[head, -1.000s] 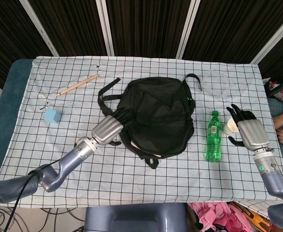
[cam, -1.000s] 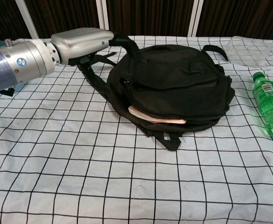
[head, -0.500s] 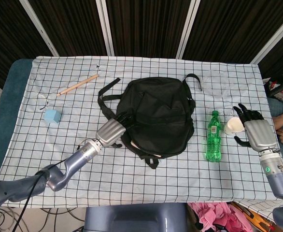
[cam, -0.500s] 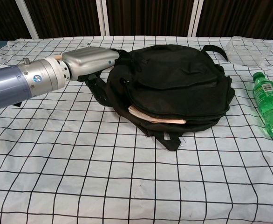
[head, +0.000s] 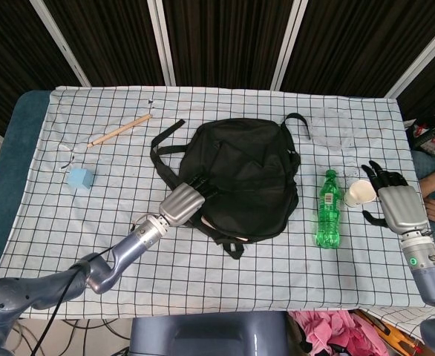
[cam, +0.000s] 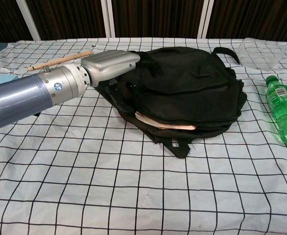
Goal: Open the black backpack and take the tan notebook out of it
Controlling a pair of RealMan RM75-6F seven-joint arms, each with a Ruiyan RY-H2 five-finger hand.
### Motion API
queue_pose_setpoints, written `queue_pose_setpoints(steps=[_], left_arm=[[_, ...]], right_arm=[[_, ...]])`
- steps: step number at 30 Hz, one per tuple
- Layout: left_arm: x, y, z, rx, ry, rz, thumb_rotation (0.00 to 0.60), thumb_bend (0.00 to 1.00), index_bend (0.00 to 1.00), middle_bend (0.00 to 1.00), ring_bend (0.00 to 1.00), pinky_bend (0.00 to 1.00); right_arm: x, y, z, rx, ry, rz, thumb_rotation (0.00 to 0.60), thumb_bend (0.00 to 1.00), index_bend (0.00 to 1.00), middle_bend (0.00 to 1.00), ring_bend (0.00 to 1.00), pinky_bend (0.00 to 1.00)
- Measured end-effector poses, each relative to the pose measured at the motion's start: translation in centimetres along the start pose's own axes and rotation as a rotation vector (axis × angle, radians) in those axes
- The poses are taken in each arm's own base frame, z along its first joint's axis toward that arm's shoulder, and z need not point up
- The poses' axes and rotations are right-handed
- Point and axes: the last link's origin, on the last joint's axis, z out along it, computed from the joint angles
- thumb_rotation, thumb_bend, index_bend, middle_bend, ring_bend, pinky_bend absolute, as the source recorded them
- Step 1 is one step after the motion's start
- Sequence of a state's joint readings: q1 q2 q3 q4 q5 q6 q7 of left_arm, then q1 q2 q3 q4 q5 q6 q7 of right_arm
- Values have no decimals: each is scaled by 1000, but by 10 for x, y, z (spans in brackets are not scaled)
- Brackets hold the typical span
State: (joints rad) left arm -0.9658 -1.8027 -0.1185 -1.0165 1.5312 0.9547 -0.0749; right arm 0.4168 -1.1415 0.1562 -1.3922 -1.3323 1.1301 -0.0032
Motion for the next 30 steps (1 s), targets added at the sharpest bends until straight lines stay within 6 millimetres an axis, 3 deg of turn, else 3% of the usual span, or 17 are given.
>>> queue_pose_setpoints(steps=[7, 15, 25, 30], left_arm=[[-8, 1, 5, -3, -26, 10, 600, 62, 215, 225, 13, 66], [-11, 11, 17, -22, -6, -25, 600, 119, 303, 301, 47, 81], [-18, 15, 25, -27, -30, -5, 600, 123, 314, 308, 47, 81], [-16, 16, 31, -25, -20, 2, 600, 229, 361, 360, 58, 81]], right_arm=[[2, 5, -2, -12, 5, 2, 600, 202, 38, 13, 139, 143], [3, 8, -3, -16, 7, 6, 600, 202, 38, 13, 139, 143], [3, 9, -3, -18, 8, 4, 600, 202, 38, 13, 139, 143], [4, 9, -3, -16, 11, 3, 600, 203, 38, 13, 139, 143]])
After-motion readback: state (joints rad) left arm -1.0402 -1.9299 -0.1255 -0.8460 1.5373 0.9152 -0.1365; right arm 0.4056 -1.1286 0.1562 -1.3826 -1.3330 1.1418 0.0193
